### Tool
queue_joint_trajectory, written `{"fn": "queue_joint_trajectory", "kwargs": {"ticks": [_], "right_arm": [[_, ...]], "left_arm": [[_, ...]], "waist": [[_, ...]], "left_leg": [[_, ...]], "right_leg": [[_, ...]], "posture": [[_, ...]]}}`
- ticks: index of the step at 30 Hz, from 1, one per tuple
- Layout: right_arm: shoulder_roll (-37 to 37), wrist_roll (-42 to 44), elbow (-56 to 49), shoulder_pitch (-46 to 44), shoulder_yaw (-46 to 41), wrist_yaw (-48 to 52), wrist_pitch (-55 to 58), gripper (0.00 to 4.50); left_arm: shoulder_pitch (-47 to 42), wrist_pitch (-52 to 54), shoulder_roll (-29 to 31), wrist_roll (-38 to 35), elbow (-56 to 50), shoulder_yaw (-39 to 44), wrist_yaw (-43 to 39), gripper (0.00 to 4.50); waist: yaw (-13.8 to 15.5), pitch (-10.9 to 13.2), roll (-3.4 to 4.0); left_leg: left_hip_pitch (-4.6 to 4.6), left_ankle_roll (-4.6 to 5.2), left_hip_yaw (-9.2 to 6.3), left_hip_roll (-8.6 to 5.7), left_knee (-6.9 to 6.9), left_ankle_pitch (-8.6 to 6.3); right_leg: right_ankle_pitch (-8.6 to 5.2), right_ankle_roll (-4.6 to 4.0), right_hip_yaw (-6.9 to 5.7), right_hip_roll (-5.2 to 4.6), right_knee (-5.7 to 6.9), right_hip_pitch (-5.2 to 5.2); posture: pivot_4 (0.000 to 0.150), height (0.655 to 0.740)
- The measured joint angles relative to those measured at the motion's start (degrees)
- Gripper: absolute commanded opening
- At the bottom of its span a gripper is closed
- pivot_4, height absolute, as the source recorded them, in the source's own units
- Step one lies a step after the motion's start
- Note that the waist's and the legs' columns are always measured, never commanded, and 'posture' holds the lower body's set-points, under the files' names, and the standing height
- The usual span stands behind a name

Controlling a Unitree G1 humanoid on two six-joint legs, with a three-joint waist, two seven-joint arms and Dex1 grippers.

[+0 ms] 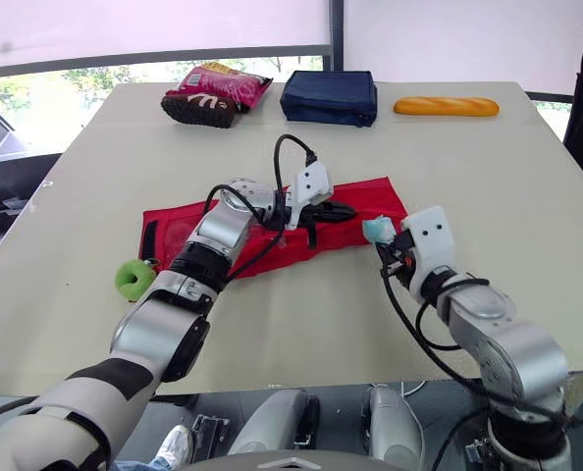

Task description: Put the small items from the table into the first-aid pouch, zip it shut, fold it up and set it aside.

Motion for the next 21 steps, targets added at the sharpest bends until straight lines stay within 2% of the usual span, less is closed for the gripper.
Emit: {"fn": "queue_joint_trajectory", "kwargs": {"ticks": [7, 20, 21], "right_arm": [[3.39, -2.76, 8.7, -2.81, 2.69, -2.03, -0.65, 1.06], [17.25, -9.06, 19.7, -7.71, 0.44, -12.0, -9.95, 1.06], [17.54, -9.37, 20.11, -7.83, 0.5, -12.24, -10.62, 1.35]], "left_arm": [[2.03, 1.69, -2.1, -0.14, -4.22, -0.48, -1.18, 0.0], [6.64, 6.93, -2.01, -2.31, -15.02, -1.91, -2.87, 0.0], [6.64, 6.98, -1.97, -2.27, -15.01, -1.76, -2.61, 0.0]], "waist": [[-0.03, 0.0, 0.01], [-0.18, 0.0, 0.04], [-0.13, 0.0, 0.04]], "left_leg": [[-0.01, -0.01, 0.0, 0.0, 0.0, 0.0], [0.01, -0.03, 0.02, 0.01, -0.04, 0.02], [0.01, -0.03, 0.01, 0.01, -0.04, 0.02]], "right_leg": [[0.0, 0.0, 0.02, -0.01, 0.01, -0.02], [0.01, -0.02, 0.1, 0.05, 0.06, -0.09], [0.01, -0.02, 0.09, 0.05, 0.05, -0.09]], "posture": [[0.15, 0.7395], [0.15, 0.7395], [0.15, 0.7395]]}}
